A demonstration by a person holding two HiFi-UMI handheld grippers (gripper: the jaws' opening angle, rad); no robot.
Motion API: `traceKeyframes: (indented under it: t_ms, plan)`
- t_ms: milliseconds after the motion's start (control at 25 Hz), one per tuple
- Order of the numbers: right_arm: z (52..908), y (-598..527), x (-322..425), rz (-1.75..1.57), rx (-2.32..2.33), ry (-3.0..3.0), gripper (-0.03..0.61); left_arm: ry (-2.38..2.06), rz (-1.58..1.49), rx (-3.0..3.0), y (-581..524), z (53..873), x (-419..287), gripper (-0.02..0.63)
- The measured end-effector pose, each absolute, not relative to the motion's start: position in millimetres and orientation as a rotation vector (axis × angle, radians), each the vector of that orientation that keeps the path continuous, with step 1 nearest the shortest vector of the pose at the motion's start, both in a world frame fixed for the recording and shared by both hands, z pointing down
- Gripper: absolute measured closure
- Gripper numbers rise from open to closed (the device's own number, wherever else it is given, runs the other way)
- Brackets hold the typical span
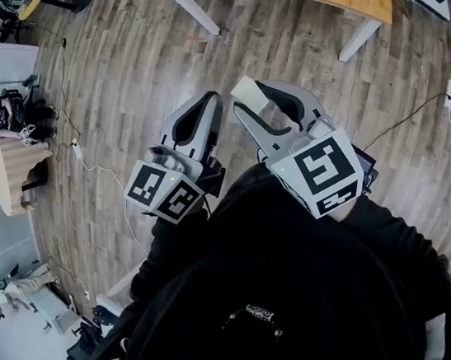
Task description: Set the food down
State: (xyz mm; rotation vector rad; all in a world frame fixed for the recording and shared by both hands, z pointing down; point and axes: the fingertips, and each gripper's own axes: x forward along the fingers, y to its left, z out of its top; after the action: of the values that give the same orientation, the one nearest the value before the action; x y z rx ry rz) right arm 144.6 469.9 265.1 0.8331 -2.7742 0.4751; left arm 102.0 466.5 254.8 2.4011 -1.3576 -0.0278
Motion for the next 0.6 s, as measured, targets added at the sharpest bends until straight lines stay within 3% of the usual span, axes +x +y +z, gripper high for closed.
traceKeyframes:
  t_ms: [600]
  plan:
    - [275.4,450.4,197.2,0.533,0.868,-2.791,0.405,-1.264,0.051,2.514,451.9,250.1,166.7,0.615]
